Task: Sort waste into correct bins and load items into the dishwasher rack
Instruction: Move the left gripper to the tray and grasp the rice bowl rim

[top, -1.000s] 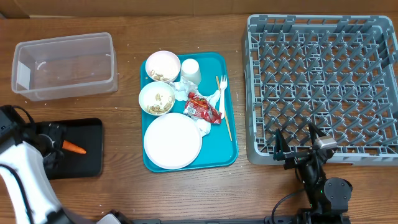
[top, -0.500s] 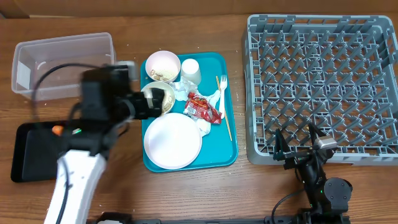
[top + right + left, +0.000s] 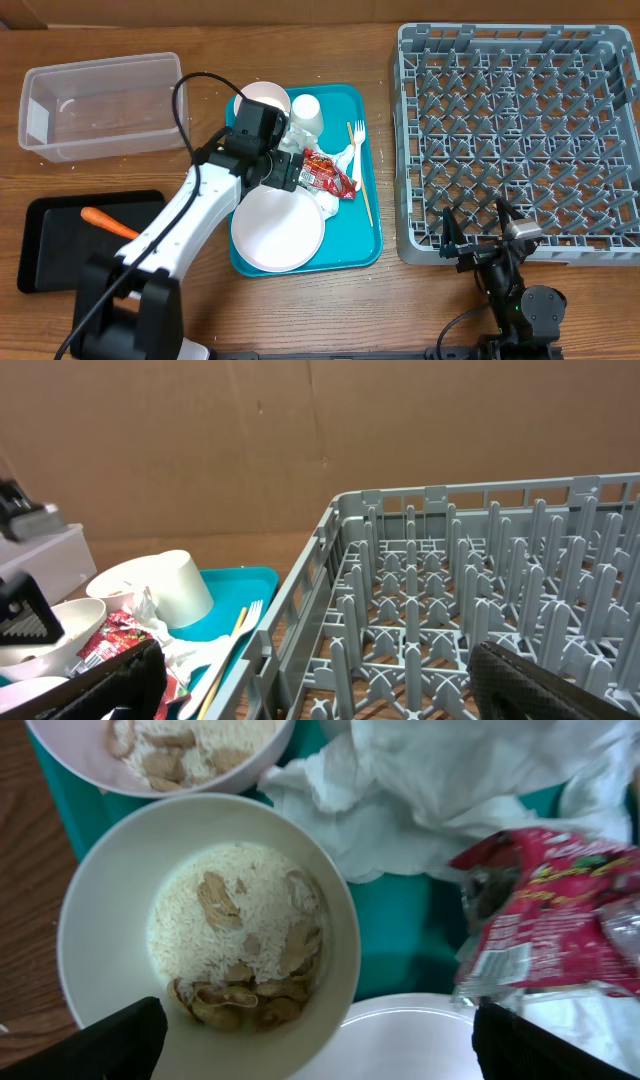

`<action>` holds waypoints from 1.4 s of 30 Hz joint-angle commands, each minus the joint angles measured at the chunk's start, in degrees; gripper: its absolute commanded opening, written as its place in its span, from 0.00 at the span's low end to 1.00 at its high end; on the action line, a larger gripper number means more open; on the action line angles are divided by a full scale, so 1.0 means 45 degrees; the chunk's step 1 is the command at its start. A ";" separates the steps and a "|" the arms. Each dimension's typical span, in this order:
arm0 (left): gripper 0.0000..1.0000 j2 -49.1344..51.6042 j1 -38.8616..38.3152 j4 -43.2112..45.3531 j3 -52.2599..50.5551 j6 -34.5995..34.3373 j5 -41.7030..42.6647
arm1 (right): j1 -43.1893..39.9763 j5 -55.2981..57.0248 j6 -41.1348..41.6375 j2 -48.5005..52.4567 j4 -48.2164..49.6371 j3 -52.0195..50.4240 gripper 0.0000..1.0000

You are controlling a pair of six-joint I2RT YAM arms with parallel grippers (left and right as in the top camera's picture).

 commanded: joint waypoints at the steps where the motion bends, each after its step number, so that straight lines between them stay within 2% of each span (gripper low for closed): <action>1: 1.00 0.0661 -0.0015 0.0039 0.0321 0.1015 -0.0413 | 0.0058 0.0039 -0.0087 -0.0126 0.0073 -0.0131 1.00; 6: 0.99 0.1180 -0.0015 0.0175 0.0316 0.1467 -0.0369 | 0.0058 0.0039 -0.0087 -0.0126 0.0073 -0.0131 1.00; 10: 0.89 0.1695 -0.0019 0.0355 0.0316 0.1938 -0.0369 | 0.0058 0.0039 -0.0087 -0.0126 0.0073 -0.0131 1.00; 19: 0.87 0.1885 -0.0039 0.0389 0.0432 0.1919 -0.0899 | 0.0058 0.0039 -0.0087 -0.0126 0.0073 -0.0131 1.00; 25: 0.85 0.1880 -0.0039 0.0146 0.0971 0.1583 -0.0559 | 0.0058 0.0039 -0.0087 -0.0126 0.0073 -0.0131 1.00; 37: 0.67 0.1923 -0.0039 -0.0457 0.1132 0.1545 -0.0316 | 0.0058 0.0039 -0.0087 -0.0126 0.0073 -0.0131 1.00; 42: 0.66 0.1996 -0.0024 -0.0719 0.1112 0.1545 -0.0223 | 0.0058 0.0039 -0.0087 -0.0126 0.0073 -0.0131 1.00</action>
